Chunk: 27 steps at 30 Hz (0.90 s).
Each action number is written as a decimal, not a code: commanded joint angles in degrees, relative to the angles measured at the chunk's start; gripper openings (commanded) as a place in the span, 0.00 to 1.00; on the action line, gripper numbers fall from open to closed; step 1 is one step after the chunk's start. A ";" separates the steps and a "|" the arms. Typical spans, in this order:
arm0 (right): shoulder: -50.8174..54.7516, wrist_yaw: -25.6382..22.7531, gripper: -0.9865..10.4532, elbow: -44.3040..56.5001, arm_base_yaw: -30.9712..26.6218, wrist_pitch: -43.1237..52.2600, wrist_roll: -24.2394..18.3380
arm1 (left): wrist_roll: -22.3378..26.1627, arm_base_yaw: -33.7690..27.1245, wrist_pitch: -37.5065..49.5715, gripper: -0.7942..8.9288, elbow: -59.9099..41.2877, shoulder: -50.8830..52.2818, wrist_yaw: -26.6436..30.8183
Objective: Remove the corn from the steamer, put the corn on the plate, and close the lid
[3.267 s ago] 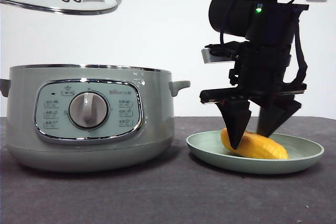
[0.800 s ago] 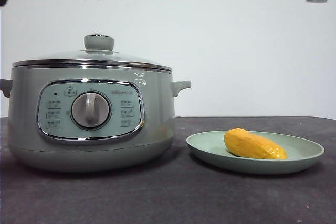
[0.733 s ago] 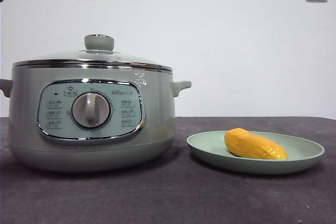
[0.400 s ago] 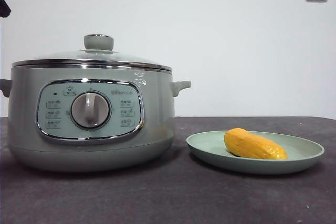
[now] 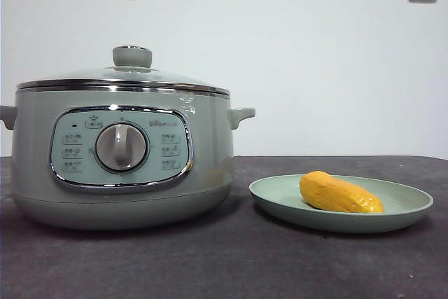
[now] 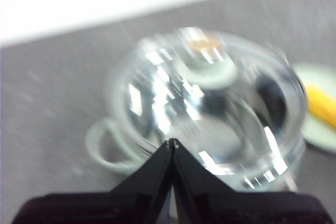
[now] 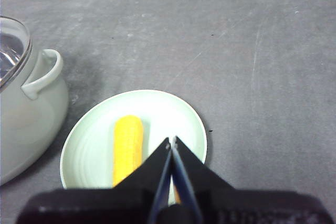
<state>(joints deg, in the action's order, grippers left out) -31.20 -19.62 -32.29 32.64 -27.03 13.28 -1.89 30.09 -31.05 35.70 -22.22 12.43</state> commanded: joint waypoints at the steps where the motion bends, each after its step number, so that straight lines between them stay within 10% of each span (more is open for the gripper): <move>1: 0.11 -0.22 0.09 0.28 0.04 0.26 0.61 | 2.12 -5.73 3.08 0.08 -1.73 6.51 -0.81; 11: 0.09 -0.24 0.09 0.28 0.04 -0.15 0.61 | 1.92 -24.96 19.76 0.08 -24.41 19.08 -7.69; 27: 0.09 -0.22 0.09 0.28 0.04 -0.50 0.61 | 0.02 -28.28 19.21 0.08 -34.88 22.10 -8.15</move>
<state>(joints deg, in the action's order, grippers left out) -31.18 -19.62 -32.29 32.64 -27.66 13.32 -1.52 2.00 -11.88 1.56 -0.27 4.12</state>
